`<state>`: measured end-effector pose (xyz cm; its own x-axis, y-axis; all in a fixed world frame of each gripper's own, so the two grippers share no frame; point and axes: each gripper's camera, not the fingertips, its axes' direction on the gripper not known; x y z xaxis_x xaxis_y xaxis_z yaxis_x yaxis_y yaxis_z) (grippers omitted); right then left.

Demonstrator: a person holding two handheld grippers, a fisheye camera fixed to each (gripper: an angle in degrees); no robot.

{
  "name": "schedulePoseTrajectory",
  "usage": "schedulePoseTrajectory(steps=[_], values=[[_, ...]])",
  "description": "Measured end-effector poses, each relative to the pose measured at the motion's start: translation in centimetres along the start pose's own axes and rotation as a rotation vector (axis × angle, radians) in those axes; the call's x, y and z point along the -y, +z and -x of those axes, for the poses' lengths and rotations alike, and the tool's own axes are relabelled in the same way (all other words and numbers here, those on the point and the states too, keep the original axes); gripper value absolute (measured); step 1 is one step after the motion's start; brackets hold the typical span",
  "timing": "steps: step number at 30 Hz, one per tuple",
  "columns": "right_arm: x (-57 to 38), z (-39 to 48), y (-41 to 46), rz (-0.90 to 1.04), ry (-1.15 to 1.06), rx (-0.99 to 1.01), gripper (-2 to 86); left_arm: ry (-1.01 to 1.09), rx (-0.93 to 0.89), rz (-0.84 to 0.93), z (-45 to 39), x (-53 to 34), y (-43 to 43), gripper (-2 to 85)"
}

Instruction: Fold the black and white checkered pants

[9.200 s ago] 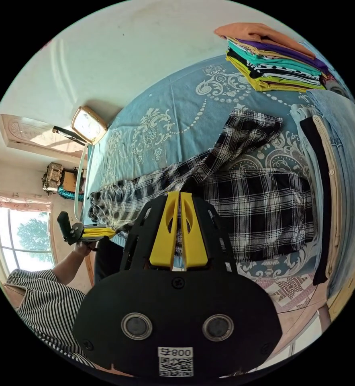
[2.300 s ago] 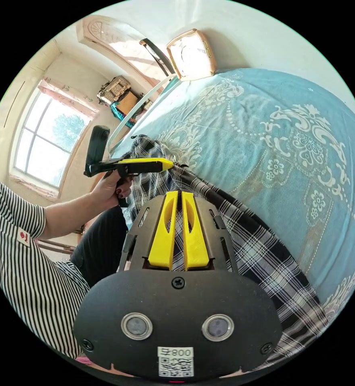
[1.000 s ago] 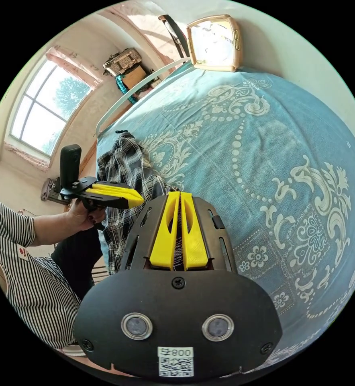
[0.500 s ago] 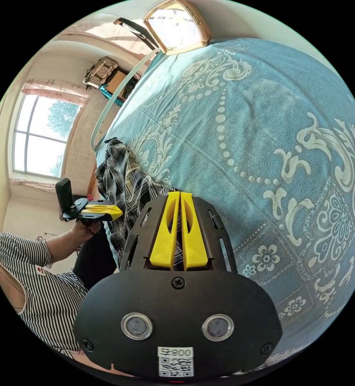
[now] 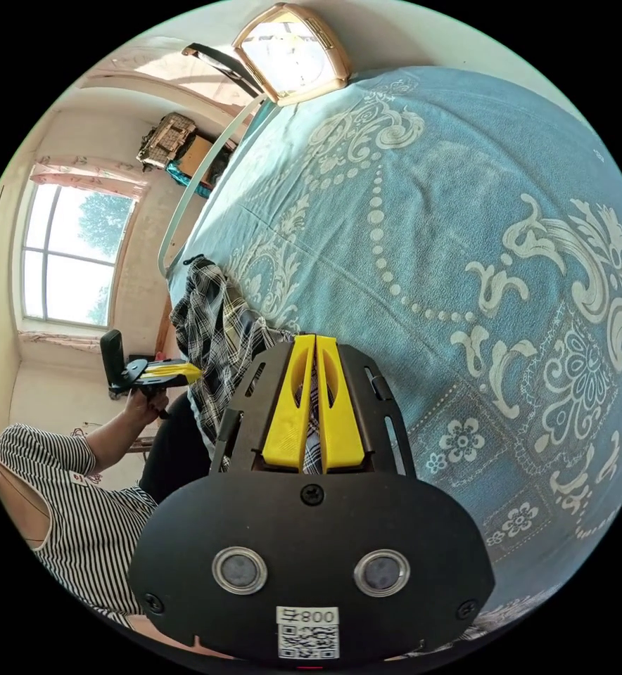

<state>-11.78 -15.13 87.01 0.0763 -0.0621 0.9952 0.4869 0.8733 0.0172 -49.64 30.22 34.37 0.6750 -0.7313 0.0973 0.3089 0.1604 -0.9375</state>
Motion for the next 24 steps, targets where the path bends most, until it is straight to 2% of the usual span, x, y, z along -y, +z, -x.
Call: schedulePoseTrajectory(steps=[3, 6, 10, 12, 17, 24], values=[[-1.4, 0.2, -0.7, -0.039, -0.009, -0.035, 1.7, 0.108, -0.093, -0.025, -2.1, 2.1, 0.5, 3.4], [-3.1, 0.1, -1.3, -0.084, 0.006, 0.002, 3.6, 0.251, -0.110, -0.012, -4.9, 5.3, 2.1, 3.0], [-5.7, 1.7, -1.4, -0.088, -0.032, -0.066, 5.3, 0.383, -0.050, 0.062, -7.7, 8.8, 4.5, 3.6], [-7.9, 3.0, -0.8, -0.068, -0.068, -0.164, 5.5, 0.437, 0.051, 0.108, -8.9, 9.9, 5.9, 3.5], [-11.8, 3.7, 1.0, -0.063, -0.030, -0.298, 5.2, 0.435, 0.136, 0.190, -9.4, 10.4, 8.0, 1.7], [-14.5, 3.6, 3.0, -0.070, -0.005, -0.349, 1.5, 0.353, 0.038, 0.047, -8.6, 10.0, 5.3, 0.4]])
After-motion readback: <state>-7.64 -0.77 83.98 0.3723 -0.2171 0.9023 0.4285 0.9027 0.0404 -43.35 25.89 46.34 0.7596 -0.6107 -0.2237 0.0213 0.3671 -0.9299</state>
